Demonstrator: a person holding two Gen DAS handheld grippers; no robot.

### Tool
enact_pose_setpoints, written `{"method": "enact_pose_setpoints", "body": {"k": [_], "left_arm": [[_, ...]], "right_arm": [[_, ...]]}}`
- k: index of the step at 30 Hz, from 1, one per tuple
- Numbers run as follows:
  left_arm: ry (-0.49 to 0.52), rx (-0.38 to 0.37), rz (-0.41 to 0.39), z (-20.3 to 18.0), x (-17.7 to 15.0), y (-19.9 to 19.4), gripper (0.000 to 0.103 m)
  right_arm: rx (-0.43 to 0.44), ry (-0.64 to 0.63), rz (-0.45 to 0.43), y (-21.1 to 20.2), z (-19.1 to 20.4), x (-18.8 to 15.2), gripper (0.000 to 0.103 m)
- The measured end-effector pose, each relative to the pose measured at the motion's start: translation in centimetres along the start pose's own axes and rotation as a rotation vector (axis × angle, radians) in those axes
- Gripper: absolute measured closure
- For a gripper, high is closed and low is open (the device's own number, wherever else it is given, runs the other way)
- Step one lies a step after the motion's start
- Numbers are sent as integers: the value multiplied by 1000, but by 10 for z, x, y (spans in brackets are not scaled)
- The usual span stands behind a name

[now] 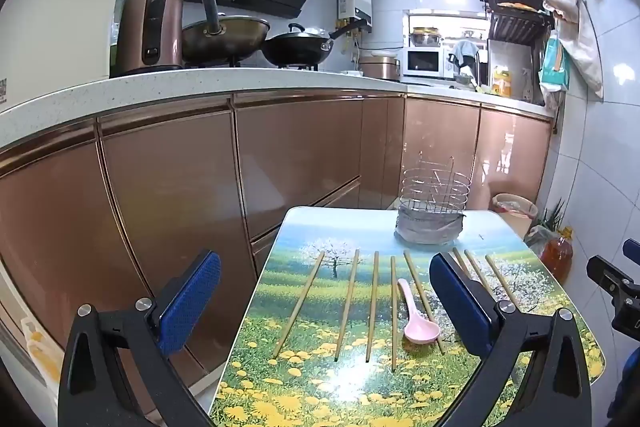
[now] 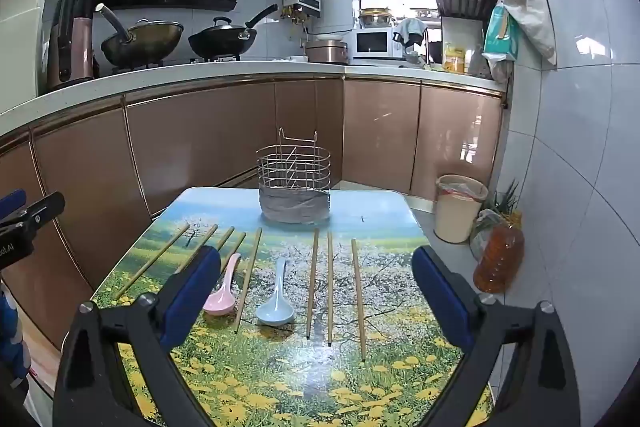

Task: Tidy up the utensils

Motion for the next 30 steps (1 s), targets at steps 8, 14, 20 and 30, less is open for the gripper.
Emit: {"method": "enact_pose_setpoints", "body": {"k": [8,14,20,30], "left_arm": [[12,17,5,-5,0,-3,0],[2,30,42,10,-12,13,0],[27,62,31,15,-4,13,0],[40,112,-3,23,7,4,0]], "right_arm": [[-21,-44,-12,2,7,1,6],[-23,-52,-10,9,9,1,6],[-37,-48,-20,10,0,1,6],[-24,-19,-35,13,-8,0,6]]}}
Point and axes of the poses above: each gripper's, at about its wrist camera, not at the fingertips, and y roughly the way its jaws point, z to its left, x to its top, the point moved 5 cm from there along y, roughly the way its jaws point, and after that the axes turned 1 degree about -x, right-handed, at the moved point
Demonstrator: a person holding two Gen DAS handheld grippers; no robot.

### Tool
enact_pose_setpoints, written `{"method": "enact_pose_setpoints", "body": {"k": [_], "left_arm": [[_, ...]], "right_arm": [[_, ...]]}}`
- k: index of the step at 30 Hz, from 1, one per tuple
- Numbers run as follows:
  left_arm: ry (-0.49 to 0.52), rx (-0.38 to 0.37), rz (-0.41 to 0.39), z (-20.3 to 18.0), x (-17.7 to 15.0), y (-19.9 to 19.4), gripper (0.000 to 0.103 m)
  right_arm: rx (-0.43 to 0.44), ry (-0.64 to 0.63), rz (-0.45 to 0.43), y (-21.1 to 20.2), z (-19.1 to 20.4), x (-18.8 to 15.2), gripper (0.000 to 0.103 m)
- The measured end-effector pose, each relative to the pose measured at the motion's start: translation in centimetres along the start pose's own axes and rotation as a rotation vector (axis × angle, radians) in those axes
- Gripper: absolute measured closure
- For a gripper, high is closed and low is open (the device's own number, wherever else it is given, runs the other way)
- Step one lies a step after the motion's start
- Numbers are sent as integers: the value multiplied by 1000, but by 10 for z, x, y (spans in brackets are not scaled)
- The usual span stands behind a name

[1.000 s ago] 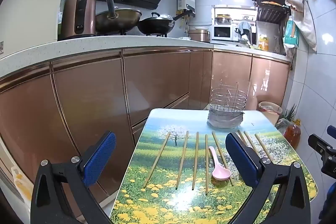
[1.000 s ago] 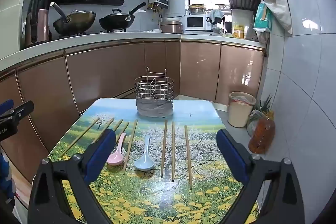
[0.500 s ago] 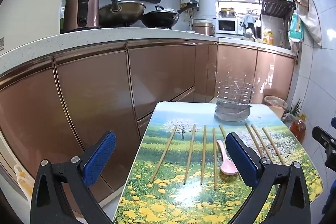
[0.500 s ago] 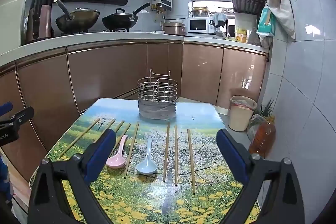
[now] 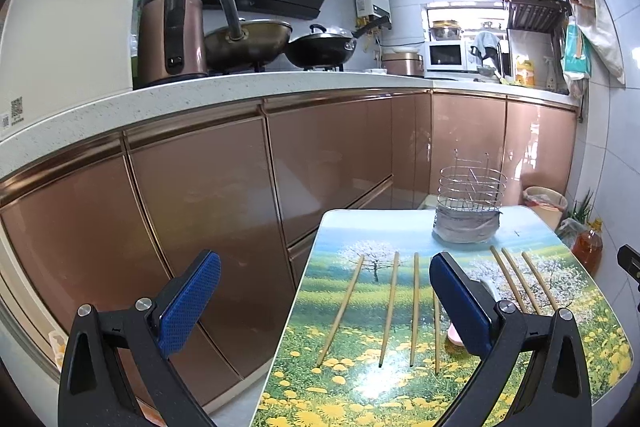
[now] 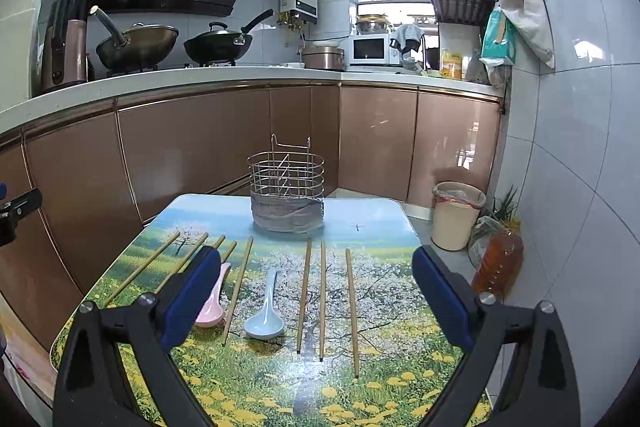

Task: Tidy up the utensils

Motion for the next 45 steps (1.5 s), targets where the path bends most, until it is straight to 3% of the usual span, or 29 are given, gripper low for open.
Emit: {"method": "enact_pose_setpoints", "body": {"k": [13,17,32,45], "left_arm": [[-24,27,-27,5,-1,-10,0],[-29,-2,3,-3,0,2,0],[-4,-41,-1,-27,5,16,0],[17,-39,22,-30,1,10,0]], "right_arm": [[22,-12,-13,-1,-5,-4,6],[21,1,-21,3,-8,-1,6],[0,0,-82,2,-12,17,6],[-22,-8,-10,6,-5,5,6]]}}
Point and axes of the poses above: each gripper's, at about its wrist camera, not at the fingertips, and y roughly the way its jaws point, z to its left, x to its top, the point moved 5 cm from there along y, roughly the way its jaws point, and after that the axes turned 1 degree about -x, right-handed, at the moved point
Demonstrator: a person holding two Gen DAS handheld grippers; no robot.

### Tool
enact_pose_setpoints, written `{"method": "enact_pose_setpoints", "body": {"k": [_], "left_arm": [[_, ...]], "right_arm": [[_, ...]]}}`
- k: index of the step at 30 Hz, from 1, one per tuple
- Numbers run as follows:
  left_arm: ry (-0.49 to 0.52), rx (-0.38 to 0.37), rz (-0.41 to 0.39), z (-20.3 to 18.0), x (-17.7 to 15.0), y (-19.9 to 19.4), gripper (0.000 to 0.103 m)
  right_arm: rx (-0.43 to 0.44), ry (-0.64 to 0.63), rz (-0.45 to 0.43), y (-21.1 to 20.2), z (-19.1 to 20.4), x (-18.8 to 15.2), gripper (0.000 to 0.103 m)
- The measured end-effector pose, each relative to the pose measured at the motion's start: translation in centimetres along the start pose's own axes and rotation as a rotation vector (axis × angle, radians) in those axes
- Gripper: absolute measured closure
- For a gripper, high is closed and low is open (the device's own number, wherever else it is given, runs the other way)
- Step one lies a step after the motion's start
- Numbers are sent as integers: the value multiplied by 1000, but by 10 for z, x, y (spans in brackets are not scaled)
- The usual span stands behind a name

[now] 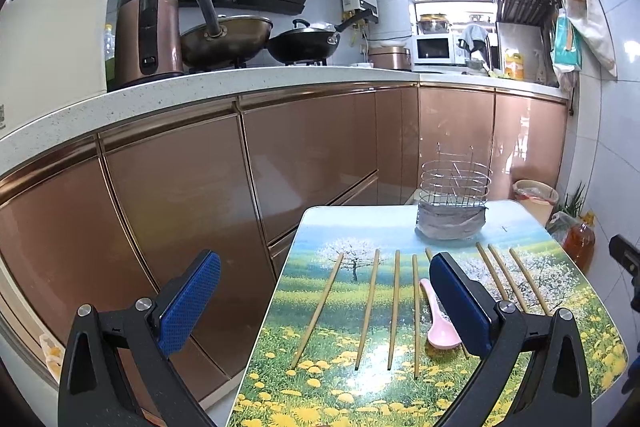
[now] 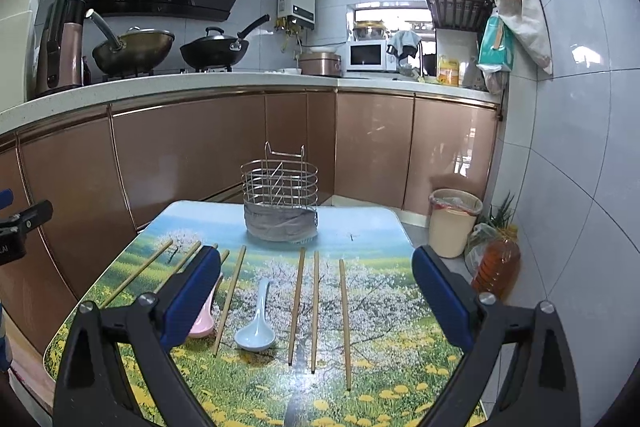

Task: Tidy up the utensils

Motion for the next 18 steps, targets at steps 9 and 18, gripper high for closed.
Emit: {"method": "enact_pose_setpoints", "body": {"k": [9,18], "left_arm": [[-21,-14,11,5,-9,-17,0],[-17,-14,46,2,-20,-20,0]], "right_arm": [[10,2,32,-18,6,-17,6],[3,45,25,-34,-7,-25,6]]}}
Point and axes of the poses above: each gripper's, at about its wrist camera, not at the fingertips, and y roughly the way its jaws point, z to its left, x to its top, the point moved 5 cm from there along y, roughly the way its jaws point, and after that the axes turned 1 degree about -x, right-handed, at the moved point
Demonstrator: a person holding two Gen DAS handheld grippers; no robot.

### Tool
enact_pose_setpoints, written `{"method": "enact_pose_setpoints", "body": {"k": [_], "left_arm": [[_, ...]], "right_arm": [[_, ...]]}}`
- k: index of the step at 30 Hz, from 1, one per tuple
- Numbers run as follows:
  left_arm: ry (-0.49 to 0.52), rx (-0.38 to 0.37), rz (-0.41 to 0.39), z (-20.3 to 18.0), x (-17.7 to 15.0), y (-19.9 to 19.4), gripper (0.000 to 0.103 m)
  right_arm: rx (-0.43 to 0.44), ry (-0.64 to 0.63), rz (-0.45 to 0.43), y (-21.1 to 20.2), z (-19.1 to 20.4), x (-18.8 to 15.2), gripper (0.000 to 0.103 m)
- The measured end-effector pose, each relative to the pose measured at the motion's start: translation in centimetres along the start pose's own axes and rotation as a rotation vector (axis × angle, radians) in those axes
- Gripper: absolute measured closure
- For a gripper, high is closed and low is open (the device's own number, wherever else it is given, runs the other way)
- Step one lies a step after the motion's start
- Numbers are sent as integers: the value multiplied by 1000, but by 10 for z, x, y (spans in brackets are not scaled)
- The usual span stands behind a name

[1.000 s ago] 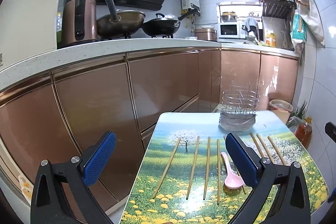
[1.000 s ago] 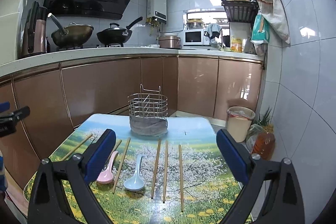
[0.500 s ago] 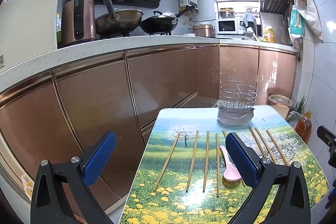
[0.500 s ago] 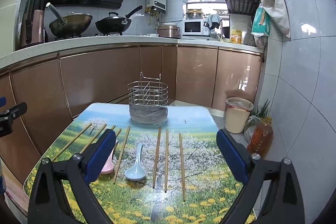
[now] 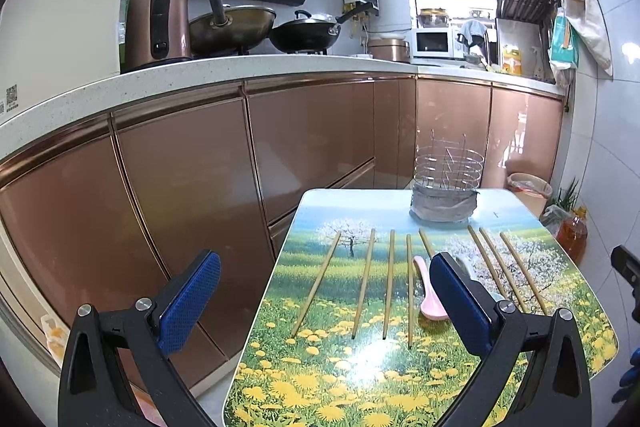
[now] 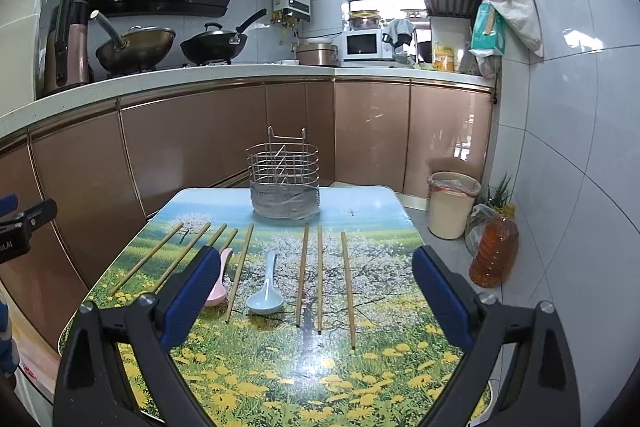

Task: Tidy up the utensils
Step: 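Lower the left tool onto a chopstick while the right tool lowers onto another chopstick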

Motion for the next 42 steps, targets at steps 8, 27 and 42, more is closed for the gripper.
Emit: {"method": "enact_pose_setpoints", "body": {"k": [8,27,42], "left_arm": [[10,-5,52,-9,-5,20,0],[-2,-101,348,25,9,144,2],[22,-405,732,-71,7,298,57]], "right_arm": [[-4,42,41,15,-12,-6,6],[16,-7,212,124,-35,15,7],[188,35,568,258,-50,8,75]]}}
Point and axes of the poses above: each gripper's, at about its wrist camera, not at the fingertips, and y roughly the way its jaws point, z to its left, x to its top, the point moved 5 cm from there along y, roughly the way its jaws point, and after that the axes turned 1 degree about -x, right-handed, at the moved point
